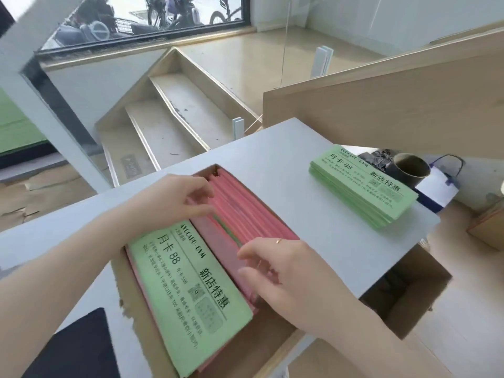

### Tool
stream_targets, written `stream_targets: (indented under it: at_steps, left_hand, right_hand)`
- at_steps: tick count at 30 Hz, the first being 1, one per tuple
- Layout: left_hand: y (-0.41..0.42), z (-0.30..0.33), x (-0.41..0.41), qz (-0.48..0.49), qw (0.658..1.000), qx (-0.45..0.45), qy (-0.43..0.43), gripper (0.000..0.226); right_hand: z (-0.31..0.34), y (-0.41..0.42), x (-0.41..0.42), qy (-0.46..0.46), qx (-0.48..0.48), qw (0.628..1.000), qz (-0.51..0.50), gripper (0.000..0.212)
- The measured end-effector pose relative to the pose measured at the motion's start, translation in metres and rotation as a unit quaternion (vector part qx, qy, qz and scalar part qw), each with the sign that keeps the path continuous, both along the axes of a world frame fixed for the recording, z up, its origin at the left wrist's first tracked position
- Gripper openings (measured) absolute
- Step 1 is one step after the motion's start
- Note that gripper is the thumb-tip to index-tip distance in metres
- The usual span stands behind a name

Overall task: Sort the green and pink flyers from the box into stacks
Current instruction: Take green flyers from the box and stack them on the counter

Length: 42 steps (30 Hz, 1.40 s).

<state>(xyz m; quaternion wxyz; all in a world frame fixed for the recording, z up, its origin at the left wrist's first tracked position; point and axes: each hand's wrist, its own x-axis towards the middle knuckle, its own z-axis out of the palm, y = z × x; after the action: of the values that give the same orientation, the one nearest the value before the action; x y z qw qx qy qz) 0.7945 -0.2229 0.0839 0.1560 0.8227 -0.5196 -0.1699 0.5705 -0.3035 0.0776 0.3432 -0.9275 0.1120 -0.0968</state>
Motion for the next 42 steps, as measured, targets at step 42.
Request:
stream_targets:
  at_steps: [42]
  left_hand:
    - [0.085, -0.019, 0.054, 0.097, 0.846, -0.074, 0.518, 0.024]
  right_hand:
    - [-0.026, 0.104, 0.016, -0.155, 0.671, 0.635, -0.35, 0.04]
